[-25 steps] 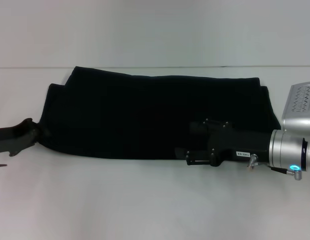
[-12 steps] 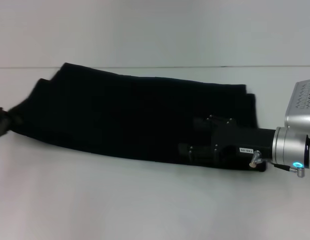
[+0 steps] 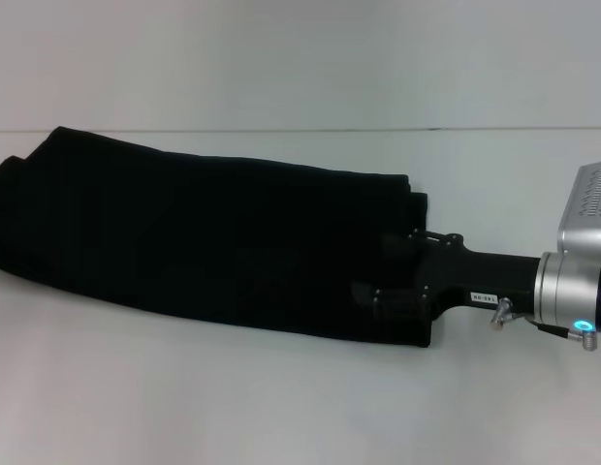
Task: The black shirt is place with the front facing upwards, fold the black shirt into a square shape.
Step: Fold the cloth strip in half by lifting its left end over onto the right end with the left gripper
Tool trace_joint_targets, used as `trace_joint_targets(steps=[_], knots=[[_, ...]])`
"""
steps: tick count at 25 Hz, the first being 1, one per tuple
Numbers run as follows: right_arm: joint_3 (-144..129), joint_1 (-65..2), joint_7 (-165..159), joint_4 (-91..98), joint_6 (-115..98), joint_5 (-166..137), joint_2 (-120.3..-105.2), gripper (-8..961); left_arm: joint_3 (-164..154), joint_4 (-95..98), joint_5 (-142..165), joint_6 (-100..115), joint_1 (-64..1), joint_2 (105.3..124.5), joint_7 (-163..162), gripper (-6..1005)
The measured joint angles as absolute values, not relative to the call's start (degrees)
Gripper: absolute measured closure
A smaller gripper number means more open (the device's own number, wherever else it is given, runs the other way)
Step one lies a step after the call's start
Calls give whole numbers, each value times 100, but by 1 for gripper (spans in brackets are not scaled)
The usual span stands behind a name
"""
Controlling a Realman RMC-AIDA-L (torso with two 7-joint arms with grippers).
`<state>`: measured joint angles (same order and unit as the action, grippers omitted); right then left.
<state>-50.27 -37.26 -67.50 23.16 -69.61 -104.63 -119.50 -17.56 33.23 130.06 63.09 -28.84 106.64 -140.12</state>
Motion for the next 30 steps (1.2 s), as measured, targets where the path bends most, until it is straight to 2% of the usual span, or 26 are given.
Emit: trace_joint_targets(steps=[10, 14, 17, 18, 19, 23, 26, 29, 30], knots=[[-4956, -3492, -6832, 2318, -6976, -10434, -11953, 21, -1671, 3318, 12487, 7241, -3236, 10628, -14049, 926], [-4883, -3370, -6956, 2333, -6987, -10432, -11938, 21, -1771, 3342, 12351, 7512, -3780, 10789, -14067, 924], [-4803, -3271, -7023, 2341, -7007, -10431, -11937, 21, -2045, 3347, 12329, 7563, -4427, 11028, -14034, 922], [-4722, -3199, -7056, 2341, -7025, -10432, -11936, 21, -2276, 3349, 12328, 7537, -4824, 11190, -13993, 921], [-4722, -3199, -7056, 2341, -7025, -10432, -11936, 22, -2276, 3349, 12328, 7537, -4824, 11190, -13993, 921], [-4567, -3045, -7057, 2344, -7086, -10432, -11929, 22, -2706, 3352, 12325, 7495, -5483, 11613, -13891, 918], [-4456, -2955, -7058, 2346, -7131, -10432, -11912, 25, -3154, 3356, 12323, 7447, -5634, 11947, -13878, 917], [-4384, -2910, -7058, 2335, -7151, -10433, -11893, 25, -3634, 3287, 12326, 7369, -5484, 12315, -13845, 915], [-4372, -2906, -7058, 2328, -7153, -10433, -11892, 25, -3776, 3190, 12300, 7321, -5415, 12383, -13826, 914]])
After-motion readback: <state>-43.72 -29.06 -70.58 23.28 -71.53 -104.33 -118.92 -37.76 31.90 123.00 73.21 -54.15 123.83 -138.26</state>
